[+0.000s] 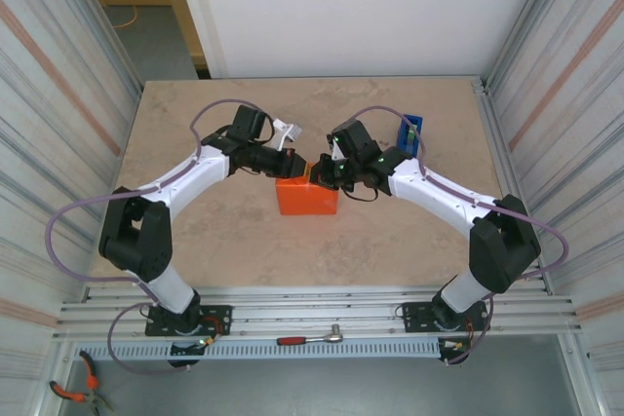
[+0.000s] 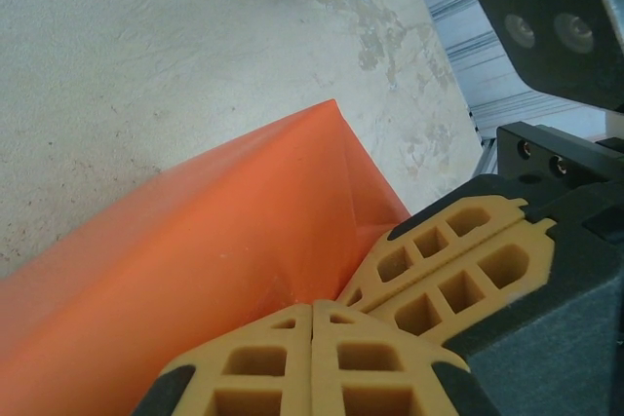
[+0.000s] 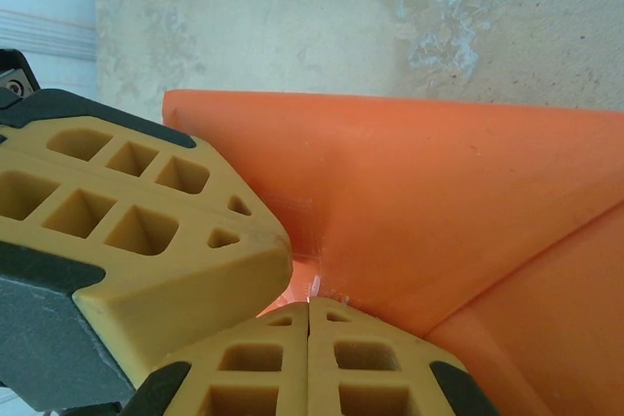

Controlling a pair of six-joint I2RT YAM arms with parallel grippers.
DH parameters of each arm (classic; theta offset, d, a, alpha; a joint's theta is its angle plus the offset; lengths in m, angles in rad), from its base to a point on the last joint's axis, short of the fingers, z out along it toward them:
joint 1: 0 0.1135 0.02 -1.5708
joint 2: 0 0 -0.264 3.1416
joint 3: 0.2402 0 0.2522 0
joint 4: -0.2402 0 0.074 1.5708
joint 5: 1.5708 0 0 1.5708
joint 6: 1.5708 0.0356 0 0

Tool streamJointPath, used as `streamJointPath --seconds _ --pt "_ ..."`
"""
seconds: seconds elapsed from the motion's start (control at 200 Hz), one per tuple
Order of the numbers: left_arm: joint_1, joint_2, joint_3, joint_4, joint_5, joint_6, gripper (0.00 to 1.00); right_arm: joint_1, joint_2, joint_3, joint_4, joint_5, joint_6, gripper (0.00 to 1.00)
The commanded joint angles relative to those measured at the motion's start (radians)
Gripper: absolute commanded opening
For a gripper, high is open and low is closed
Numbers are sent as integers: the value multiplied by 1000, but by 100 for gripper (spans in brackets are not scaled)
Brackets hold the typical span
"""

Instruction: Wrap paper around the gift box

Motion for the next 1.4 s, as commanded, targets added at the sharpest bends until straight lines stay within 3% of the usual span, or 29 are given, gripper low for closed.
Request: streamJointPath --seconds 0.0,0.661,0.882,1.398 --pt "-2 0 41 -36 -24 8 0 11 40 -48 -90 34 -16 0" --pt "-29 74 76 -53 -64 15 0 11 36 -56 -83 35 -10 0" --pt "-29 87 97 -134 -114 61 0 11 33 -62 -75 32 -3 0" --pt "3 -65 126 -143 -57 101 3 11 35 -59 -80 32 -4 0"
